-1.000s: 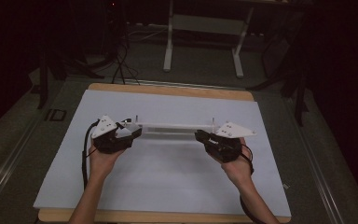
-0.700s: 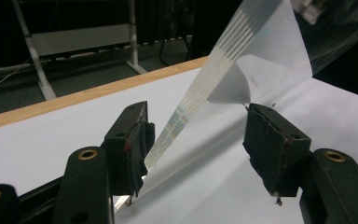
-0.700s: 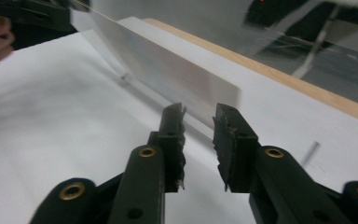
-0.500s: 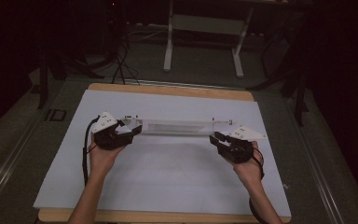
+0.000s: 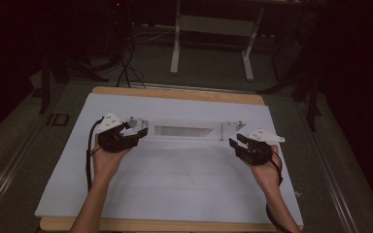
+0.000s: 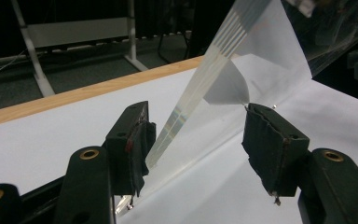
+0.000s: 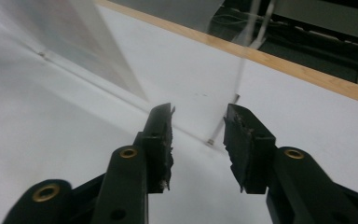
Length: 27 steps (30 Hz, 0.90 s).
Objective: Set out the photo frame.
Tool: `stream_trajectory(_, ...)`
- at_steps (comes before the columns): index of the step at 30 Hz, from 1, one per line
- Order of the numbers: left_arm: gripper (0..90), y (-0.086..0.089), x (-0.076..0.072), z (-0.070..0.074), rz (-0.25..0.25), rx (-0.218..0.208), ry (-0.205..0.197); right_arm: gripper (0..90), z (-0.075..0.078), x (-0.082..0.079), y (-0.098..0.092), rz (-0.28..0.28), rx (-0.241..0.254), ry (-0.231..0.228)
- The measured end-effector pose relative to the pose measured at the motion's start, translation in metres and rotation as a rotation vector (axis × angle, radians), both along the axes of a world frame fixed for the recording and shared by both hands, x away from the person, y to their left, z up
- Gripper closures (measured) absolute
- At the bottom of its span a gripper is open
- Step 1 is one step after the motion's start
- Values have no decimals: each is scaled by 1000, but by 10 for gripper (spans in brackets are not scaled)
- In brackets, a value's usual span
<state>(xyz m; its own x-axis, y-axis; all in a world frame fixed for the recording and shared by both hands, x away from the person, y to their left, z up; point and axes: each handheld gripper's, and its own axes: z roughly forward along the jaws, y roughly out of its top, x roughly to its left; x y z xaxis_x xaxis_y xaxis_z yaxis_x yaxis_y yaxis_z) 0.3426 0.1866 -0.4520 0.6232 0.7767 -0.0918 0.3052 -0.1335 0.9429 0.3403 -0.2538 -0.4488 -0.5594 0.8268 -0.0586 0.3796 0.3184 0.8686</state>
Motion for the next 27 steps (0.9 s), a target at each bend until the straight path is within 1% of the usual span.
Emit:
stream_trajectory(2,419,1,1,0,-3,-1,4,568,-1,3,-3,0,1,0)
stream_trajectory(4,420,1,2,1,-5,-4,10,528,-2,7,-4,33,3,17)
stream_trajectory(6,420,1,3,2,-4,-6,14,493,-3,10,-4,52,-4,25)
stream_trajectory(8,420,1,4,2,1,-9,10,450,-3,12,-3,42,-17,11)
stream_trajectory(10,420,1,5,1,3,-12,10,436,-3,15,-4,48,-3,11)
stream_trajectory(12,420,1,5,1,3,-14,10,434,-3,19,-4,58,11,14)
stream_trajectory(17,420,1,7,2,-1,-13,16,425,-4,27,-2,64,21,7)
stream_trajectory(19,421,1,8,3,2,-16,18,426,-5,30,0,71,22,-4)
stream_trajectory(25,423,2,10,4,0,-19,23,431,-6,38,3,103,51,-34)
stream_trajectory(27,424,2,11,4,0,-22,26,446,-6,40,4,98,54,-45)
